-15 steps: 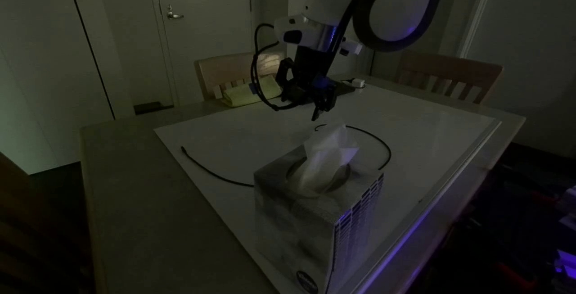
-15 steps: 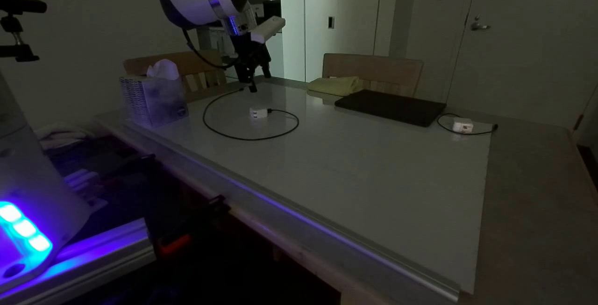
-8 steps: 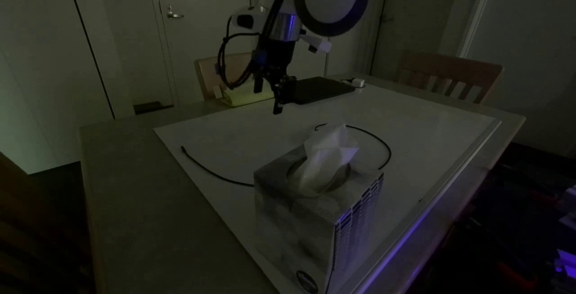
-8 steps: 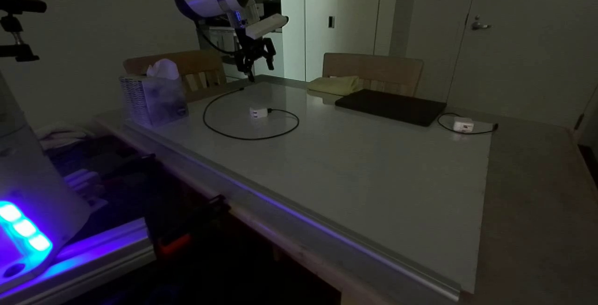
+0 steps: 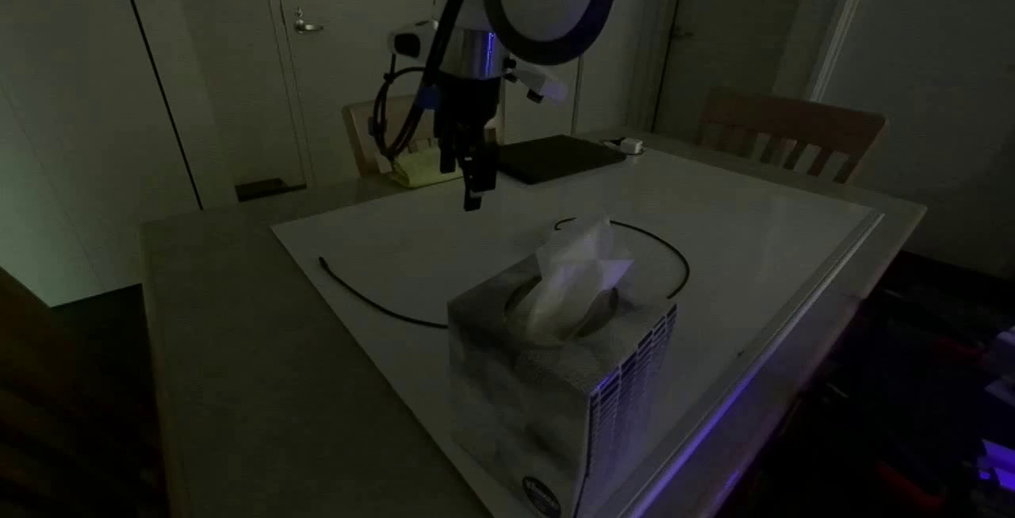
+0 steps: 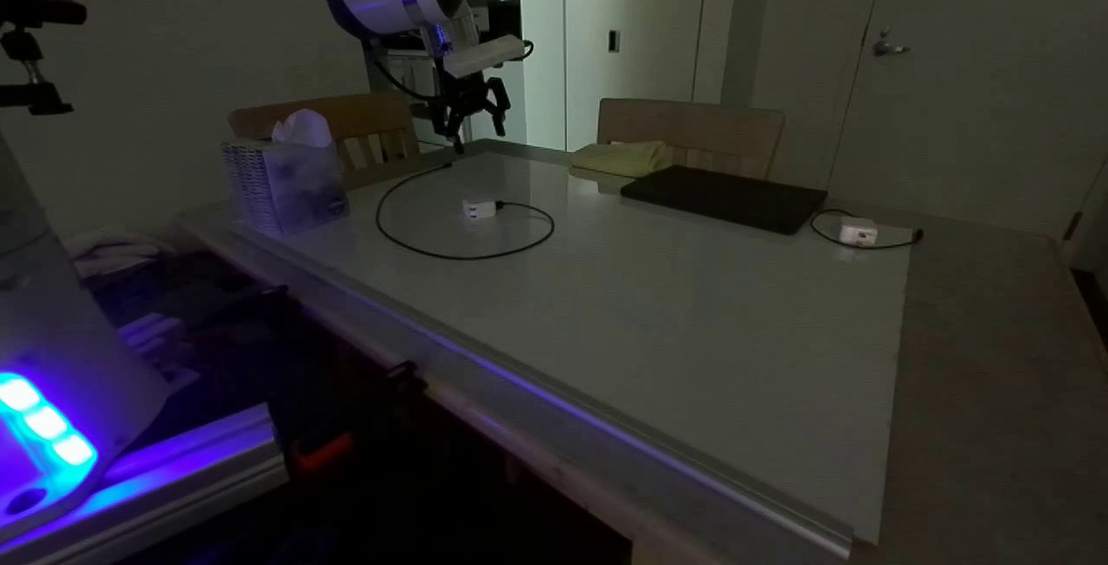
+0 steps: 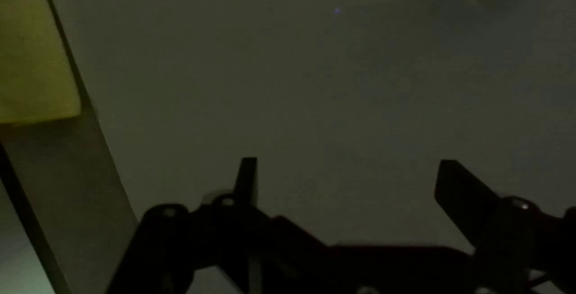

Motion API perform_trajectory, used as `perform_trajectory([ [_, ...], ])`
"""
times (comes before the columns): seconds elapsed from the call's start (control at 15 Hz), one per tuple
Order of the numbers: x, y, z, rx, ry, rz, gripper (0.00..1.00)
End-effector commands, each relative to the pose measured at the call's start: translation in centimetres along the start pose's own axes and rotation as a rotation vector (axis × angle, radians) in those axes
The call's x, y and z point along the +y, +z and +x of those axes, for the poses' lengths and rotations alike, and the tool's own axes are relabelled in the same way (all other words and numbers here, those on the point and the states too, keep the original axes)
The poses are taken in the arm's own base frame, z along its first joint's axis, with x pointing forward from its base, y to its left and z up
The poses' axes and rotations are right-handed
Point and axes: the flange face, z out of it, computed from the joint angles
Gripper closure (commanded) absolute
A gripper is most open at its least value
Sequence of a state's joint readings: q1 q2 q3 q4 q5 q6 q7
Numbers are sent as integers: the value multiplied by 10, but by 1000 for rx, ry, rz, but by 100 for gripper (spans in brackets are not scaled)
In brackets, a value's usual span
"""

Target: Put the charging cable in circle form.

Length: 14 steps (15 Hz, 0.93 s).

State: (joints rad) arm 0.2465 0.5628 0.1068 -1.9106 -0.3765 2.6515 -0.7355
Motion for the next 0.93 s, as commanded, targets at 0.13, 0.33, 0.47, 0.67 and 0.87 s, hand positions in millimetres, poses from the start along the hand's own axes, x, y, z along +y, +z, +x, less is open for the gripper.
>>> perform_trajectory([
  [0.13, 5, 17, 44, -84, 313, 42, 0],
  [0.33, 0, 30, 73, -66, 498, 24, 0],
  [0.47, -5, 39, 91, -45, 615, 4, 0],
  [0.67, -12, 49, 113, -39, 736, 22, 0],
  [0.87, -11, 51, 127, -7, 785, 49, 0],
])
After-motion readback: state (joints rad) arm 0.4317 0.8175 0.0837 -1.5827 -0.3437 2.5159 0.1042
